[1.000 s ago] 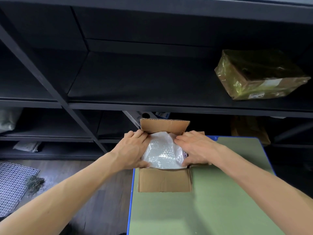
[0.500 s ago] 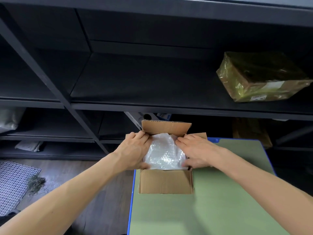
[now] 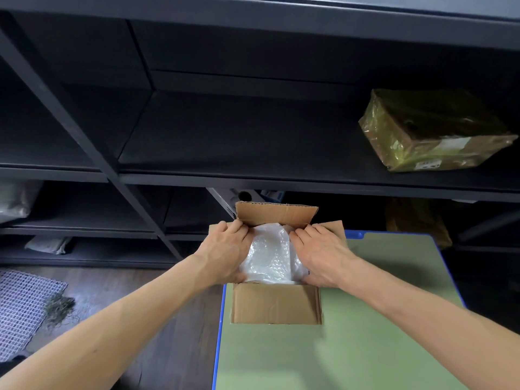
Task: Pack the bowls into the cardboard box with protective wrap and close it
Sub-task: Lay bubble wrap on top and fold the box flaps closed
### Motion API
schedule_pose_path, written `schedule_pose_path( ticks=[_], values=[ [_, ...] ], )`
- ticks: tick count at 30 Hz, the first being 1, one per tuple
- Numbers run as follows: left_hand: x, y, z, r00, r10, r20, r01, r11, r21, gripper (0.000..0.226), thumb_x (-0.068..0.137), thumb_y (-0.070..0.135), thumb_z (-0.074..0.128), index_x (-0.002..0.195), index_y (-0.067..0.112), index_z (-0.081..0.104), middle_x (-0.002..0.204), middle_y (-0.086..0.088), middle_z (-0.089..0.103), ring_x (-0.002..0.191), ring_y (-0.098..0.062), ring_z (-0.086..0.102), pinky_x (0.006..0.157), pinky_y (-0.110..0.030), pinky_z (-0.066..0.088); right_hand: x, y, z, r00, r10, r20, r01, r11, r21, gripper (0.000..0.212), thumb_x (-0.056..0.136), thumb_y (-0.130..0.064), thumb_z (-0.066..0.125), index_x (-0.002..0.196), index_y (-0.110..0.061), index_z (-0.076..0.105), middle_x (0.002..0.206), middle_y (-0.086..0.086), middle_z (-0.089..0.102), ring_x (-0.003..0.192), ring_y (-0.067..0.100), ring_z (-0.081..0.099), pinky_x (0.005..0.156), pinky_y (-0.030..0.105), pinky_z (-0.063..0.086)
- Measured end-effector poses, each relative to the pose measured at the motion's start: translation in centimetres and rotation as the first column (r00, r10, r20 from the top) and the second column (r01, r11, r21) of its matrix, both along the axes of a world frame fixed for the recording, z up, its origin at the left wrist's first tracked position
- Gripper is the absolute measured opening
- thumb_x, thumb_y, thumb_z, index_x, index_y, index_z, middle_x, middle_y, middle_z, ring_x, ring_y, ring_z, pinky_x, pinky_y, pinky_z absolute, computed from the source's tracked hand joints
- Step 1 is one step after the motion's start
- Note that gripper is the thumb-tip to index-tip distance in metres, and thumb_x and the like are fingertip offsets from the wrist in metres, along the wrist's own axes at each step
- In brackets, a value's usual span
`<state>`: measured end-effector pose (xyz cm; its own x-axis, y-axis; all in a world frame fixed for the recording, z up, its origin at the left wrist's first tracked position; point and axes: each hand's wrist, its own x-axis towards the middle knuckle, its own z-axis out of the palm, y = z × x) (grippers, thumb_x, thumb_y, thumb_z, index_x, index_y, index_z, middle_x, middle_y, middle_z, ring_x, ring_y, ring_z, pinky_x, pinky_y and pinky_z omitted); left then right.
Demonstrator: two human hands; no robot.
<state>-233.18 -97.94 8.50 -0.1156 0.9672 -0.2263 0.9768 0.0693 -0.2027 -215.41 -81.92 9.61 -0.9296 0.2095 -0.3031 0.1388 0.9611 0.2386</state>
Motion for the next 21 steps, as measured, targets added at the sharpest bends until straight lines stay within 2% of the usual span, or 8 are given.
schedule_pose_path(
  ticks=[5, 9, 12, 16, 18, 21],
  values=[
    [-0.4, 0.1, 0.1, 1.000, -0.018, -0.012, 0.018, 1.000, -0.010, 0.099, 0.079, 0.078, 0.049, 0.148, 0.008, 0.035, 0.144, -0.004, 0.044, 0.130, -0.024, 0.036, 0.097, -0.036, 0.038, 0.0, 0.1, -0.8, 1.000, -0.016, 0.019, 0.016, 0.999, 0.049, 0.073, 0.085, -0.046, 0.057, 0.141, -0.003, 0.038, 0.132, 0.010, 0.051, 0.119, 0.029, 0.048, 0.113, 0.041, 0.029],
    [0.0, 0.4, 0.2, 0.998, -0.033, -0.057, 0.031, 0.999, -0.039, 0.094, 0.079, 0.078, 0.049, 0.141, 0.008, 0.044, 0.137, -0.004, 0.048, 0.123, -0.024, 0.040, 0.091, -0.035, 0.036, -0.5, -0.2, -1.1, 0.998, -0.041, 0.053, 0.036, 0.995, 0.096, 0.078, 0.082, -0.041, 0.063, 0.143, -0.001, 0.035, 0.131, 0.010, 0.049, 0.118, 0.029, 0.046, 0.111, 0.041, 0.027],
    [0.6, 0.5, 0.4, 0.997, -0.004, -0.082, -0.002, 0.997, -0.073, 0.080, 0.081, 0.064, 0.058, 0.136, 0.008, 0.047, 0.130, -0.004, 0.049, 0.118, -0.025, 0.041, 0.087, -0.034, 0.033, -0.4, -0.4, -1.3, 0.995, -0.072, 0.063, 0.066, 0.994, 0.092, 0.083, 0.078, -0.042, 0.063, 0.144, -0.001, 0.032, 0.132, 0.010, 0.047, 0.119, 0.029, 0.043, 0.112, 0.041, 0.026],
    [1.9, 1.4, 1.1, 0.988, 0.060, -0.140, -0.081, 0.986, -0.148, 0.051, 0.088, 0.029, 0.052, 0.135, 0.008, 0.048, 0.129, -0.007, 0.047, 0.116, -0.027, 0.040, 0.084, -0.034, 0.028, -0.7, -0.7, -1.4, 0.989, -0.125, 0.081, 0.118, 0.990, 0.081, 0.083, 0.076, -0.030, 0.067, 0.145, -0.002, 0.030, 0.134, 0.009, 0.044, 0.123, 0.028, 0.040, 0.114, 0.040, 0.024],
    [2.2, 1.4, 1.3, 0.987, 0.097, -0.132, -0.116, 0.982, -0.147, 0.051, 0.088, 0.024, 0.051, 0.136, 0.009, 0.046, 0.128, -0.006, 0.046, 0.117, -0.026, 0.041, 0.084, -0.034, 0.028, -0.6, -0.6, -1.2, 0.985, -0.158, 0.065, 0.156, 0.987, 0.038, 0.080, 0.076, -0.028, 0.067, 0.145, -0.007, 0.032, 0.136, 0.006, 0.044, 0.126, 0.026, 0.039, 0.114, 0.038, 0.023],
    [2.1, 0.9, 1.3, 0.985, 0.165, -0.059, -0.169, 0.983, -0.076, 0.055, 0.084, 0.017, 0.049, 0.138, 0.010, 0.040, 0.127, -0.002, 0.045, 0.118, -0.024, 0.041, 0.076, -0.033, 0.020, 0.5, -0.2, -0.7, 0.982, -0.191, 0.005, 0.191, 0.979, -0.076, 0.078, 0.077, -0.023, 0.065, 0.147, -0.015, 0.033, 0.145, -0.001, 0.039, 0.136, 0.023, 0.030, 0.116, 0.037, 0.020]
  ],
)
